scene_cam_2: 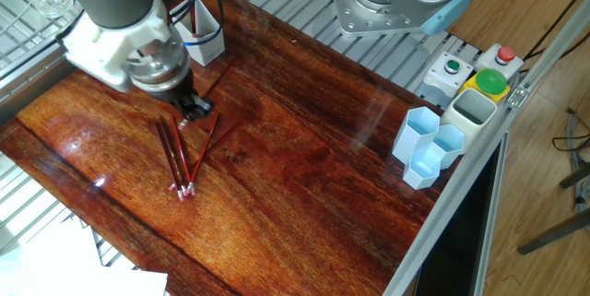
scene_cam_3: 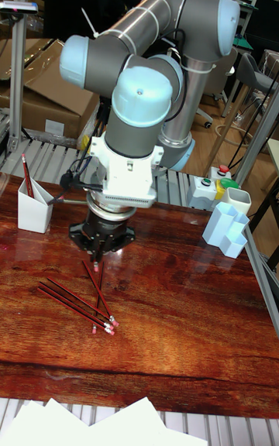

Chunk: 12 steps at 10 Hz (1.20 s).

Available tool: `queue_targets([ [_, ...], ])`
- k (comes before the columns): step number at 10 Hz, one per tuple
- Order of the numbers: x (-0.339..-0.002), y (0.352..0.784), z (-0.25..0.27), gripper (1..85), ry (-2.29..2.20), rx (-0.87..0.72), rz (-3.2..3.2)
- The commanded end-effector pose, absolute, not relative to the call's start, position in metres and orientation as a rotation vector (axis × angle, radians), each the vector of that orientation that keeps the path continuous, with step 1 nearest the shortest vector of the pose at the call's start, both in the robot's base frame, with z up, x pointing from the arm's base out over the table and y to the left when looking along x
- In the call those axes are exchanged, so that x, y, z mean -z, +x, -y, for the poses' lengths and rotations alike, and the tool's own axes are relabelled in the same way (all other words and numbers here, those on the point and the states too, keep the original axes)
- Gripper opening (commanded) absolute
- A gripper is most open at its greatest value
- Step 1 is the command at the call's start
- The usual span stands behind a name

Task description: Put the pen into the pen holder

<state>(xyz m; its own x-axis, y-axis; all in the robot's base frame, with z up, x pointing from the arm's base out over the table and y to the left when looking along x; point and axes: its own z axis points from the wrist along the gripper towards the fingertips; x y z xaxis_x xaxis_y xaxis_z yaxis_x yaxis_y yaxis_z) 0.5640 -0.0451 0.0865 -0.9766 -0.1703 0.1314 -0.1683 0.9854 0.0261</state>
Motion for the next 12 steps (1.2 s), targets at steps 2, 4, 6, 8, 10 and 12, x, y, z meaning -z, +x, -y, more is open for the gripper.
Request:
queue_targets([
  [2,-0.085,0.583,0.023,1.0,0.304,0.121,3.068],
  [4,-0.084,0.606,0.028,1.0,0.357,0.079,3.150],
  [6,-0.086,0.626,0.028,1.0,0.460,0.066,3.217],
  [8,-0.085,0.627,0.048,1.0,0.510,-0.065,3.200],
  [10,-0.134,0.599,0.037,1.0,0.578,0.010,3.139],
  [12,-0.172,0.585,0.056,1.0,0.713,-0.010,3.101],
])
